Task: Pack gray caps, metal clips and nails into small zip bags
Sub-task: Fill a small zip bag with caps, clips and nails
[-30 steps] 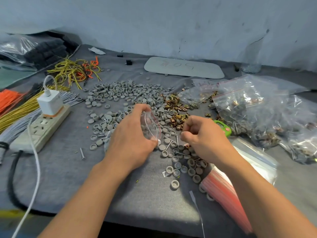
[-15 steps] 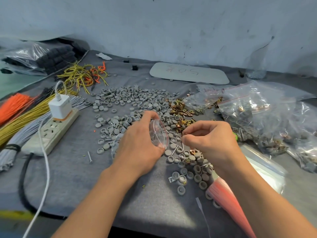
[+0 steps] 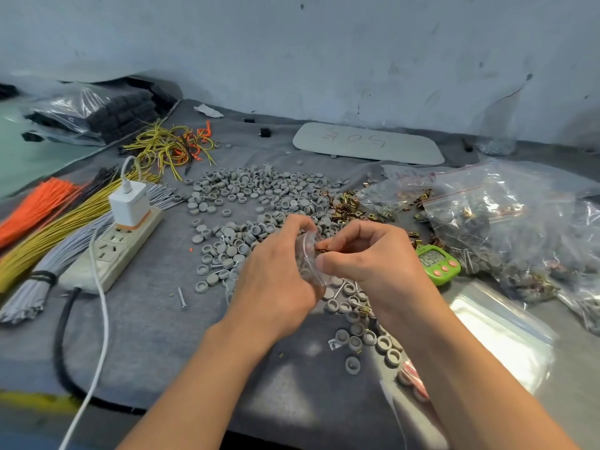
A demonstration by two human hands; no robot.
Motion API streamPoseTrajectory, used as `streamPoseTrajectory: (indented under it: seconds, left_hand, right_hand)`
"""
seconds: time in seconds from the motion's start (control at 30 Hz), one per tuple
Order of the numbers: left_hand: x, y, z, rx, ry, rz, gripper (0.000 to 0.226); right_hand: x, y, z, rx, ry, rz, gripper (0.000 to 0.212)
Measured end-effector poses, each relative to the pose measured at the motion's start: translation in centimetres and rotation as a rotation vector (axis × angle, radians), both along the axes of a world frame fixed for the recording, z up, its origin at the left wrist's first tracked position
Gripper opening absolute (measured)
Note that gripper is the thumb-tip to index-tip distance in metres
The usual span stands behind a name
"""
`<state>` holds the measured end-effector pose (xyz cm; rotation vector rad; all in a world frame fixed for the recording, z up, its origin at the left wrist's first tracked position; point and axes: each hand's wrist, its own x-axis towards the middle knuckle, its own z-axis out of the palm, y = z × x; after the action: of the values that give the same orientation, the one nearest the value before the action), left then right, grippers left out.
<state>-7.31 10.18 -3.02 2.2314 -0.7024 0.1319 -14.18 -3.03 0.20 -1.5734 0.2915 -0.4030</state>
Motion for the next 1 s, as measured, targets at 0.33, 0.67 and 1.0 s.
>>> streamPoseTrajectory:
  seconds: [0.33, 0.67, 1.0]
  left_hand:
    - [0.2, 1.2, 0.3, -0.084, 0.012, 0.016, 0.066]
    - [0.1, 1.2, 0.6, -0.08, 0.03, -0.012, 0.064]
    - [0.0, 1.0, 0.5, -0.062, 0.028, -0.006, 0.067]
  right_hand:
    - [0.2, 0.1, -0.1, 0.078, 0.058, -0.012, 0.031]
    - [0.5, 0.0, 0.1, 0.001, 0.03, 0.045, 0.034]
    - [0.4, -0.1, -0.2, -0.196, 0.077, -0.129, 0.019]
